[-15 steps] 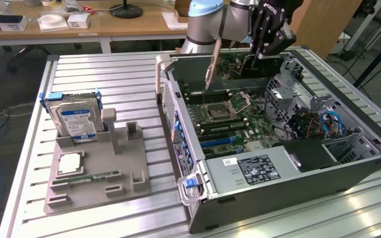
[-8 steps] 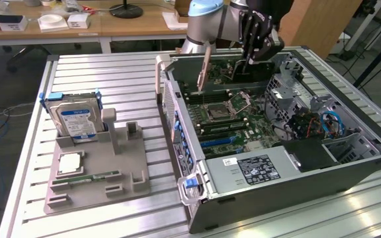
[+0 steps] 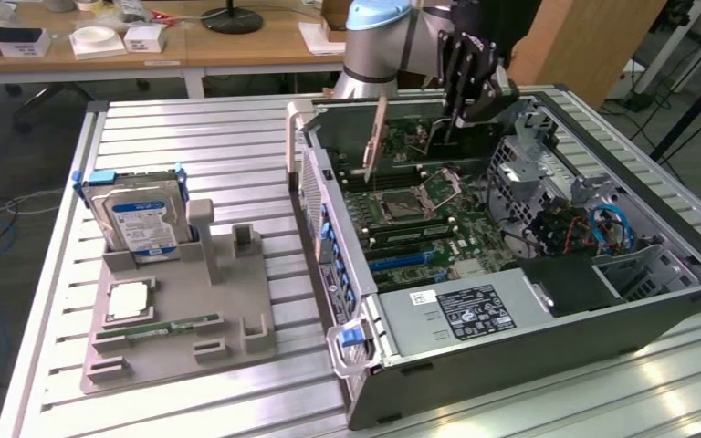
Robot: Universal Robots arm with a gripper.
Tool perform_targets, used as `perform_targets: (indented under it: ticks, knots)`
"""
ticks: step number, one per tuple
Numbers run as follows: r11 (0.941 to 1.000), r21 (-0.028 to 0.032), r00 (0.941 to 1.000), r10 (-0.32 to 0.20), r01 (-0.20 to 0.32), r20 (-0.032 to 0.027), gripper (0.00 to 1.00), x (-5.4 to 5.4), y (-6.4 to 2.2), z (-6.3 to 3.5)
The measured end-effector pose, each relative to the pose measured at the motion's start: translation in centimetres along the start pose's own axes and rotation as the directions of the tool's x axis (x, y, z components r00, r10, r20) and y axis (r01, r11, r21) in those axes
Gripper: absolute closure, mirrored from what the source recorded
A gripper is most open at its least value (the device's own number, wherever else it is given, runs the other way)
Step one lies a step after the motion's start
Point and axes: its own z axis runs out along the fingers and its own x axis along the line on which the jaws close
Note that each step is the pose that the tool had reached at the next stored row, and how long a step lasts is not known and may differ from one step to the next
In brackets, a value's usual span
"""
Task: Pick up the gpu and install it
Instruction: 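Insert the gpu into the slot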
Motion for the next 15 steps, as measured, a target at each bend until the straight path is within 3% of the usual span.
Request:
perform_targets:
  ticks: [6,10,15]
  knots:
    - [1.0,0.0026,1.0,0.0,0.0,0.0001,0.74,0.0,0.03,0.97]
    - [1.0,0.0082,1.0,0.0,0.0,0.0002,0.74,0.1,0.04,1.62]
    - [1.0,0.0084,1.0,0.0,0.0,0.0004,0.74,0.1,0.05,2.33]
